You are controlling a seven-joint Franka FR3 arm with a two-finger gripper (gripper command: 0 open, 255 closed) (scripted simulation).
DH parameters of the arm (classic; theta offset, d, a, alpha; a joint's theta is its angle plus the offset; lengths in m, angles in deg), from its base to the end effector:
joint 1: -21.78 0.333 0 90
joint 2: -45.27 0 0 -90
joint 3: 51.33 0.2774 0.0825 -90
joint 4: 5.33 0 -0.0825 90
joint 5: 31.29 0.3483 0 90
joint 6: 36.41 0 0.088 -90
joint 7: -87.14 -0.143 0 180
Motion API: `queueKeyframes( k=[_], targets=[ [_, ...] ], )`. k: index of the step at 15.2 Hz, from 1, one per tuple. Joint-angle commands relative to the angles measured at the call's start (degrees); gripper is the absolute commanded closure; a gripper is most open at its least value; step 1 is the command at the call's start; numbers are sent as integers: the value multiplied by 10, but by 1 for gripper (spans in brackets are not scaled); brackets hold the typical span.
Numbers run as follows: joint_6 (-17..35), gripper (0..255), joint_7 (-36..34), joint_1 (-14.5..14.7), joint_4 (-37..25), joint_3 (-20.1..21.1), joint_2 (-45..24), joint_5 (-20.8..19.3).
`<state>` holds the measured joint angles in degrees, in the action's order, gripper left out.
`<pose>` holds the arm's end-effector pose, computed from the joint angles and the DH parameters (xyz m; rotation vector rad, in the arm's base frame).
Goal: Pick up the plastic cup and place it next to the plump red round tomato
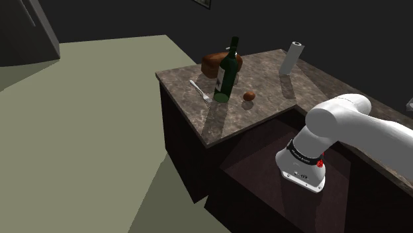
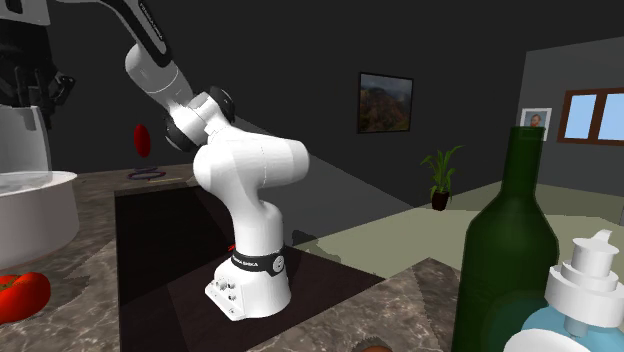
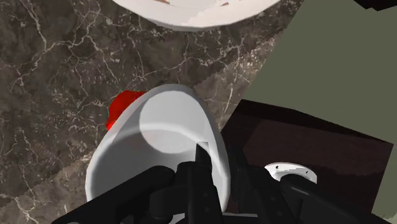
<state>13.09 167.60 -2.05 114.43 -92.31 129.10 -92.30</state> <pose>-0.2313 -0.2781 0.5239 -3.0915 -0.1962 0.1604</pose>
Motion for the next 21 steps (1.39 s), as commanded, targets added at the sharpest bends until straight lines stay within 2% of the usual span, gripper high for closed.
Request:
queueKeyframes(
  k=[1, 21],
  targets=[
    [-3, 255, 42, 2, -28, -15, 3, -38],
    [45, 255, 32, -53, 116, -97, 118, -116]
  ],
)
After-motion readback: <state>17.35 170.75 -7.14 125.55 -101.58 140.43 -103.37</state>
